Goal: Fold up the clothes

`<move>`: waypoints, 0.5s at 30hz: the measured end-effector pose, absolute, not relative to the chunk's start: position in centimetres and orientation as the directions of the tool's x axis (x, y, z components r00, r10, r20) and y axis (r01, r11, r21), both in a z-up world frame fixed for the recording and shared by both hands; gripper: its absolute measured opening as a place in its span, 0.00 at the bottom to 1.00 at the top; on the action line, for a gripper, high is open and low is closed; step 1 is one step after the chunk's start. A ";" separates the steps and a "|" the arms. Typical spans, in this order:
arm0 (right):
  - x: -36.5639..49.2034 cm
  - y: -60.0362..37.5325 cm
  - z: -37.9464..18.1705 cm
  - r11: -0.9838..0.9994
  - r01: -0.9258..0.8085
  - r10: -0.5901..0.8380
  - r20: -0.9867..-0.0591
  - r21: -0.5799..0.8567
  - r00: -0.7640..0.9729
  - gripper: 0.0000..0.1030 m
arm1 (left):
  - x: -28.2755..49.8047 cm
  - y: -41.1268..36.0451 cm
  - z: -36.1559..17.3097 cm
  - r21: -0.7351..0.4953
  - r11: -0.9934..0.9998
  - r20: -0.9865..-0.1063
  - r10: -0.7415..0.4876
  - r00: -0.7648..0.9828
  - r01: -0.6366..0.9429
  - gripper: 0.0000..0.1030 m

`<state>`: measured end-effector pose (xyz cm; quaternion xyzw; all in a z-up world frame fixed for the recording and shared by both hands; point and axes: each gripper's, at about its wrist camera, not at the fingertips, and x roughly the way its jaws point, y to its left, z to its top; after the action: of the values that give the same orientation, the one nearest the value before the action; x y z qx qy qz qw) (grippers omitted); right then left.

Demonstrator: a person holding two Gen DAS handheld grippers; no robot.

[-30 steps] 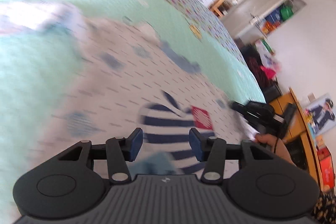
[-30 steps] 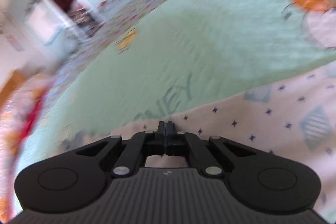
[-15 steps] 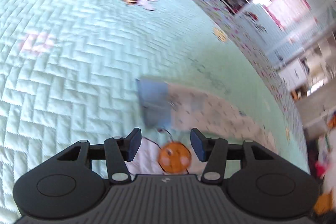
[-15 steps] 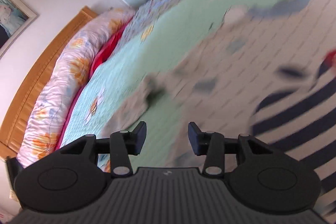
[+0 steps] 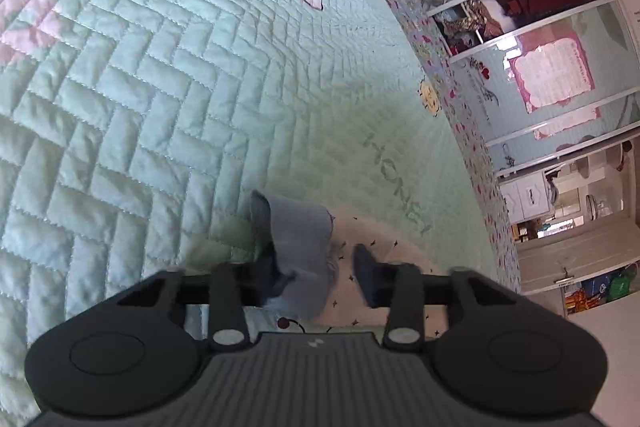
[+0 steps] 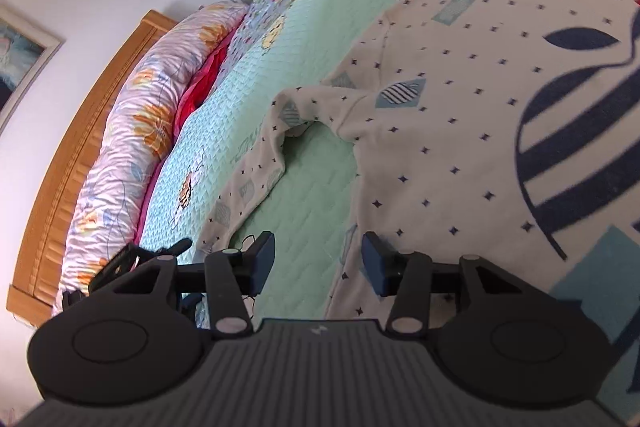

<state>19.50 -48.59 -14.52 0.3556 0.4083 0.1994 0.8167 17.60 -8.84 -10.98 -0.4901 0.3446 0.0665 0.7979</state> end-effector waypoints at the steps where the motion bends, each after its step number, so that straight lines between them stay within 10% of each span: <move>1: 19.5 -48.5 -14.5 0.672 -0.043 0.616 -0.525 0.739 0.587 0.49 | 18.2 -8.7 -11.4 -0.738 0.500 -0.624 -0.250 0.741 -0.453 0.12; 15: 20.7 -44.5 -12.5 0.784 -0.242 0.603 -0.610 0.572 0.514 0.63 | 24.4 -5.0 -4.4 -0.441 0.841 -0.681 -0.088 0.727 -0.312 0.11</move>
<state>20.73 -44.49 -12.49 0.2127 0.4249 0.2504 0.8435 24.35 -4.99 -4.44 -0.2745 0.3640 0.0631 0.8878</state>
